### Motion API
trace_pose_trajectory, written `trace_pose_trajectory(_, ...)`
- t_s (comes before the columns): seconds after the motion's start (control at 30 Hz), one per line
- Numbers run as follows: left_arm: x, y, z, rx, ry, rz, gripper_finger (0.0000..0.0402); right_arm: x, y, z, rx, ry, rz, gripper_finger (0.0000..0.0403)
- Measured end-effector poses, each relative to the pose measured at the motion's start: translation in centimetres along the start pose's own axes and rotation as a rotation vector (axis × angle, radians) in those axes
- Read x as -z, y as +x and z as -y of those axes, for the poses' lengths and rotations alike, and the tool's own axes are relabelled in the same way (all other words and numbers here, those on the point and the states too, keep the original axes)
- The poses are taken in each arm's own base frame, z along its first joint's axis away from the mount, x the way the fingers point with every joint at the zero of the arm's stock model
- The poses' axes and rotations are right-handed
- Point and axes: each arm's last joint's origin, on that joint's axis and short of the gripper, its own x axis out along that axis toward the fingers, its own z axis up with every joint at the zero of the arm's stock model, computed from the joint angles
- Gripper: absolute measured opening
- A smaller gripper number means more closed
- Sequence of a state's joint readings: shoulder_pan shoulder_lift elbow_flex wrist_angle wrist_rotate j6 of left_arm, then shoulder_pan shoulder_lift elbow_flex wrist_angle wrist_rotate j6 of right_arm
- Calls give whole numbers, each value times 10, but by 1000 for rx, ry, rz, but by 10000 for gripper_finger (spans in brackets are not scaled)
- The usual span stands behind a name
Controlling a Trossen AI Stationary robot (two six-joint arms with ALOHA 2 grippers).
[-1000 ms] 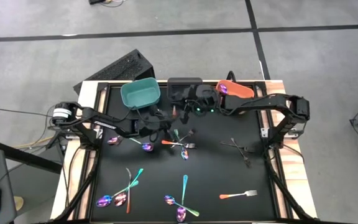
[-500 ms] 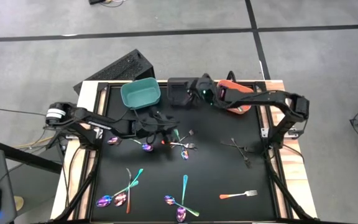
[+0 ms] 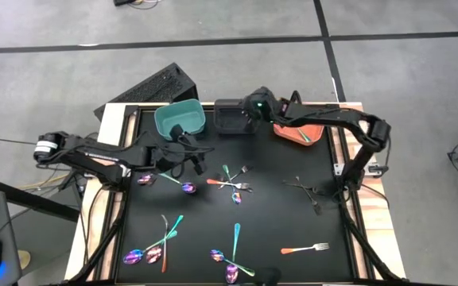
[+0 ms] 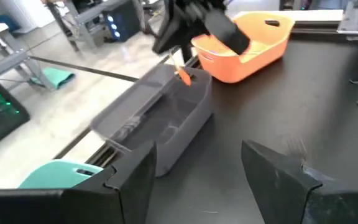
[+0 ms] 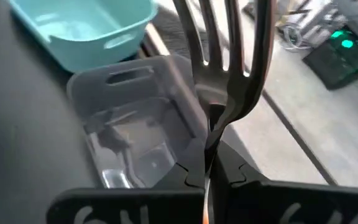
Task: Sort silverware by color (type)
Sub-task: Put the orange fork into the black bin, then put the black fork into the green bin
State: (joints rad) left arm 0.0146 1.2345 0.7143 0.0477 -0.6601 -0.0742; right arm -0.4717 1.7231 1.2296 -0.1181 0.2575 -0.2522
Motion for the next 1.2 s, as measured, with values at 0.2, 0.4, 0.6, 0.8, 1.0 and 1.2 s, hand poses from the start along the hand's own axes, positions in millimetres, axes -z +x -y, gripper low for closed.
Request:
trace_pose_trajectory(0.2, 6, -2, -5, -16, 28, -64, 224, -17, 28, -20, -8, -148, -167, 10)
trace_pose_trajectory(0.4, 16, -3, -8, -46, 43, -150, 224, -27, 52, -22, -41, -123, -267, 44)
trace_pose_trajectory(0.6, 25, -5, -11, -113, 58, -221, 224, -25, 60, -28, -52, -133, -287, 121)
trace_pose_trajectory(0.8, 36, -13, -9, -125, 79, -308, 224, -35, 43, -21, -26, 0, -266, 179)
trace_pose_trajectory(1.0, 51, -36, -7, -133, 99, -430, 224, -44, -3, -19, -168, 130, -159, 183)
trace_pose_trajectory(1.2, 59, -69, -1, -22, 92, -495, 224, -11, -39, -46, -396, 284, 61, 170)
